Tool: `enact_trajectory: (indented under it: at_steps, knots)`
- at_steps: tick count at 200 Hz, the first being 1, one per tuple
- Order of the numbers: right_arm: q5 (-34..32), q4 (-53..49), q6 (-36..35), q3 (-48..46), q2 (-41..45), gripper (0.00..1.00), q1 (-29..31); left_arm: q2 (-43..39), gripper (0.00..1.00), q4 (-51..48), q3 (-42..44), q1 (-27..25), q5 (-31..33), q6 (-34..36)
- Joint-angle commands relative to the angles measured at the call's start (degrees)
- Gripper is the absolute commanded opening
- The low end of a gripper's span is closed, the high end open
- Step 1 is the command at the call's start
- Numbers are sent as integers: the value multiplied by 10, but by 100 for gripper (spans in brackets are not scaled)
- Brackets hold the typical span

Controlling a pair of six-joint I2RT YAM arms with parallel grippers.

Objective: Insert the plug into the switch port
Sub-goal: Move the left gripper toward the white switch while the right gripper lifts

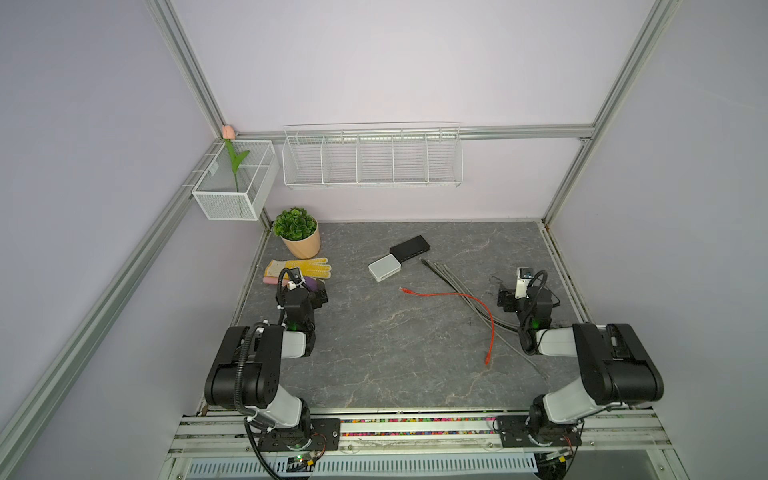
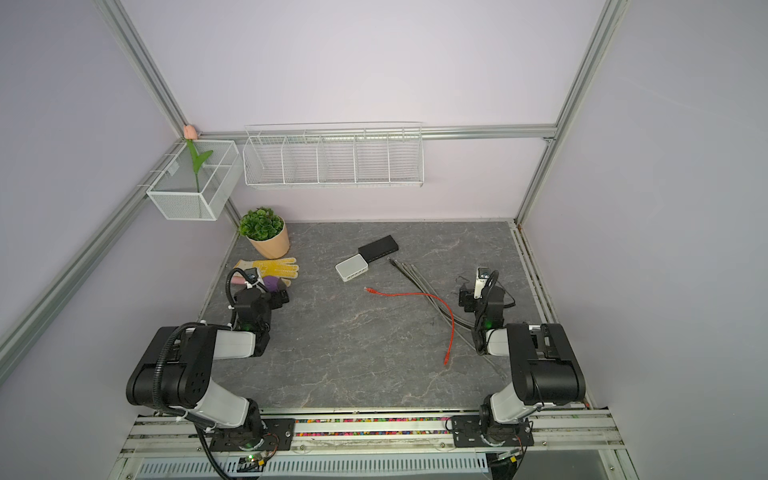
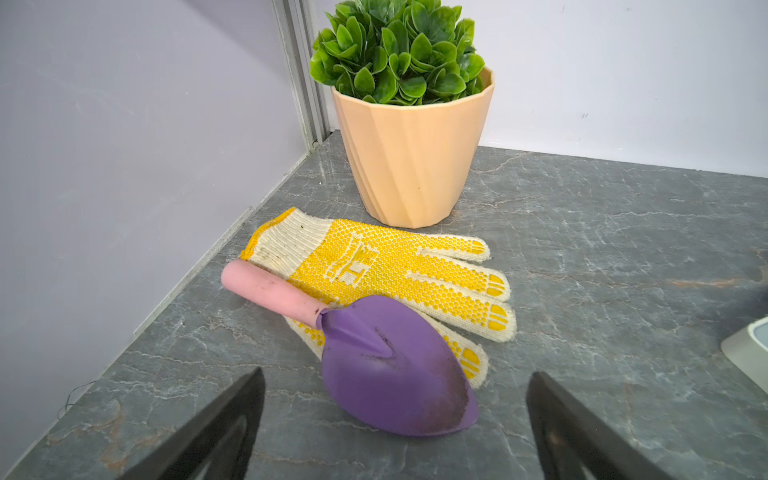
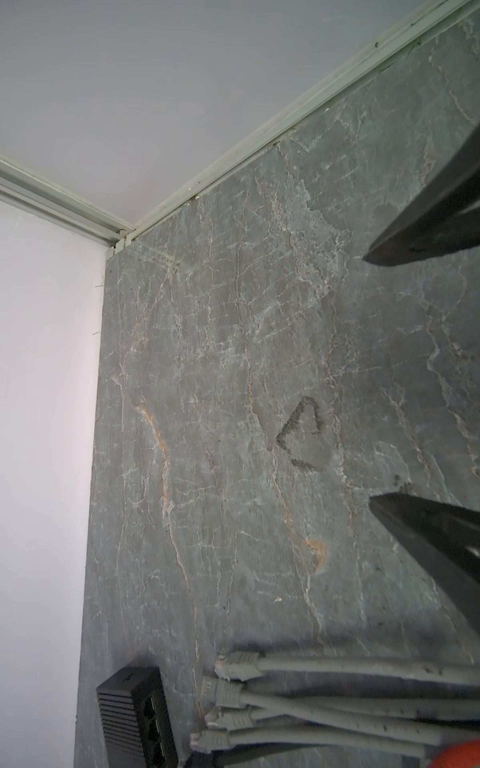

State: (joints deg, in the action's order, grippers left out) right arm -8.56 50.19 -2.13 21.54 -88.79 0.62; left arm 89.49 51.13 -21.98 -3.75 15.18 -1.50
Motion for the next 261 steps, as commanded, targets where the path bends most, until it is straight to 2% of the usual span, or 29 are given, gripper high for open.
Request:
enact_trajectory:
  at_steps: [1, 12, 20, 32, 43, 55, 66, 75, 81, 96, 109, 120, 147, 167, 201, 261]
  knots:
    - [-10, -46, -4, 17, 49, 89, 9, -9, 99, 25, 5, -3, 10, 9]
    - [-10, -145, -12, 43, 108, 89, 18, -36, 99, 8, 5, -25, 53, 21]
    - [-6, -197, -9, 62, 145, 89, 24, -62, 99, -16, 0, -46, 106, 29]
    - [32, -258, -14, 82, 207, 89, 33, -111, 99, -111, -30, -79, 159, 34]
    - [37, -308, -30, 102, 258, 89, 56, -145, 99, -223, -71, -86, 137, 15]
    - [33, -356, -17, 131, 292, 89, 76, -165, 99, -303, -112, -87, 69, -18]
    - [34, -436, 79, 164, 295, 89, 75, -171, 99, -360, -152, -100, 30, -36]
    - [-11, -577, 214, 204, 279, 89, 74, -169, 99, -387, -182, -115, 15, -48]
    - [-38, -623, 282, 216, 260, 89, 71, -164, 99, -398, -201, -122, -9, -50]
    - [57, -616, 244, 225, 218, 96, 72, -129, 99, -426, -258, -129, -79, -74]
    - [77, -608, 238, 220, 201, 97, 83, -78, 99, -469, -320, -131, -143, -91]
    - [90, -589, 226, 204, 207, 97, 89, -34, 96, -523, -380, -144, -167, -93]
    - [96, -557, 205, 164, 254, 97, 94, 57, 94, -588, -469, -205, -145, -57]
    - [105, -545, 203, 152, 271, 98, 95, 131, 91, -630, -537, -228, -135, -52]
    - [129, -538, 199, 147, 275, 98, 96, 236, 83, -717, -650, -240, -151, -55]
    - [179, -523, 196, 141, 274, 97, 97, 323, 81, -798, -762, -247, -136, -36]
